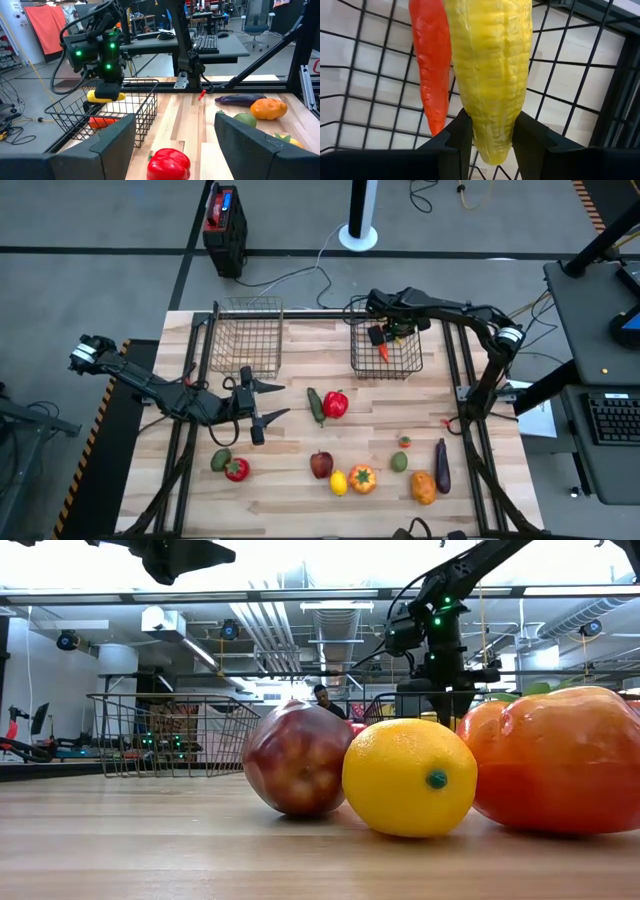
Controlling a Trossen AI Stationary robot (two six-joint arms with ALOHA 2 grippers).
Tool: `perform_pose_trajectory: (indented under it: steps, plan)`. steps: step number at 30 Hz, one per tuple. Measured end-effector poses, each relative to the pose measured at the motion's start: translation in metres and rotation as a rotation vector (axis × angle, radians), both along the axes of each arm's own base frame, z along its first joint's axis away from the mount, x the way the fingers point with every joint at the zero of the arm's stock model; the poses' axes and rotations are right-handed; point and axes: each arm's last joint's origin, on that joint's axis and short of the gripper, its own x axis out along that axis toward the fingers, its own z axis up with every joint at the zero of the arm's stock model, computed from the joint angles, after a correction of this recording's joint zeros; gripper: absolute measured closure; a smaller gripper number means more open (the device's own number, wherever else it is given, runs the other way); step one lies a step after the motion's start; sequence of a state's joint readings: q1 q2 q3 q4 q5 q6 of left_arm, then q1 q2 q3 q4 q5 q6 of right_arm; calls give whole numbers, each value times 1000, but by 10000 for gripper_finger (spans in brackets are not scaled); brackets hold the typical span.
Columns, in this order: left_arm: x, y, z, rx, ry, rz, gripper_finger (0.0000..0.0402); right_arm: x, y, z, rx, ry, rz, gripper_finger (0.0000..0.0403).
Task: Sort produce into baskets
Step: Put the yellow corn into the right black wire basket
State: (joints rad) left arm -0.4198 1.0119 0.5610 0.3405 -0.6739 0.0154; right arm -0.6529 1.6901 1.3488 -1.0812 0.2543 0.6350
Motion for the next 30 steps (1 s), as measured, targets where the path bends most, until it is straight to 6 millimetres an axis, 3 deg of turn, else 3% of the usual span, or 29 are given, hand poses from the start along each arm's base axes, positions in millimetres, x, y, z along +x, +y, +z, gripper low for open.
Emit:
perform_pose_trajectory:
  steps: [9,30]
  plan:
    - [0,0,0,0,-1,0,149,-2,2,-11,3,1,0,296]
    - [0,0,0,1,2,-1,149,1,-1,-11,-21,-29,1,296]
